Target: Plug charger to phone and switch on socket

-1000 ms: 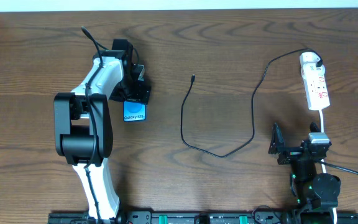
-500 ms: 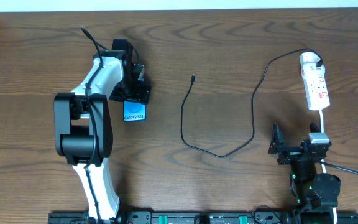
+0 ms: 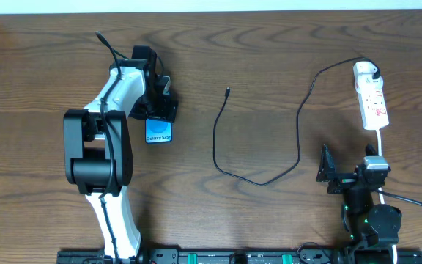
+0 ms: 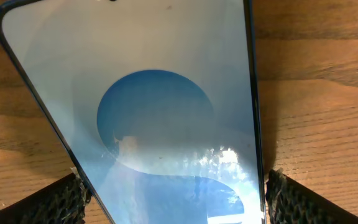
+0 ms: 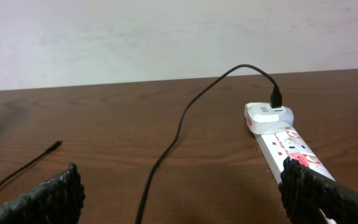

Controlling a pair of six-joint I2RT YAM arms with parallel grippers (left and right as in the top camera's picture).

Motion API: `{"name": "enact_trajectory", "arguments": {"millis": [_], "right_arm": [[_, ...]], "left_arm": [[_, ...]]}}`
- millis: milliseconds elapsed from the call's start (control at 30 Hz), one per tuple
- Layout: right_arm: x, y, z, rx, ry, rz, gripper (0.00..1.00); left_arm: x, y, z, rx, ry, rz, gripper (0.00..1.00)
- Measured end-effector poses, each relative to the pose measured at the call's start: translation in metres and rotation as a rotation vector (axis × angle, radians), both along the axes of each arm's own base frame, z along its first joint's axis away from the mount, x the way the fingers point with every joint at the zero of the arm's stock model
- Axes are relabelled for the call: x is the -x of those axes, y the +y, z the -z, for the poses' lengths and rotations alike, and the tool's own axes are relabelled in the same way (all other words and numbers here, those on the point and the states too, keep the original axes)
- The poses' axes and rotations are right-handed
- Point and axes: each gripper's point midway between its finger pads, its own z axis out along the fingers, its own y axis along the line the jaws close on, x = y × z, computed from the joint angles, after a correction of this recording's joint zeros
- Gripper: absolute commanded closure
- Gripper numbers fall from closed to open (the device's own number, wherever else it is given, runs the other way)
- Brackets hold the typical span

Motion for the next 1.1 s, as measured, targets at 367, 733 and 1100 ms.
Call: {"name": "enact_trajectory", "arguments": {"millis": [367, 733, 1100], "right_arm": [[0.0000, 0.0000, 0.0000, 0.000, 0.000, 0.000, 0.01], [0.0000, 0.0000, 0.0000, 0.000, 0.000, 0.000, 0.01], [0.0000, 0.0000, 0.0000, 0.000, 0.000, 0.000, 0.01]], "left_arm": [[-0.0004, -0.0002, 0.0000, 0.000, -0.002, 0.000, 0.09], [-0.0004, -0.0002, 0.0000, 0.001, -0.002, -0.001, 0.09], [-0.0017, -0.0007, -0.0001, 0.004, -0.004, -0.038, 0.09]]}}
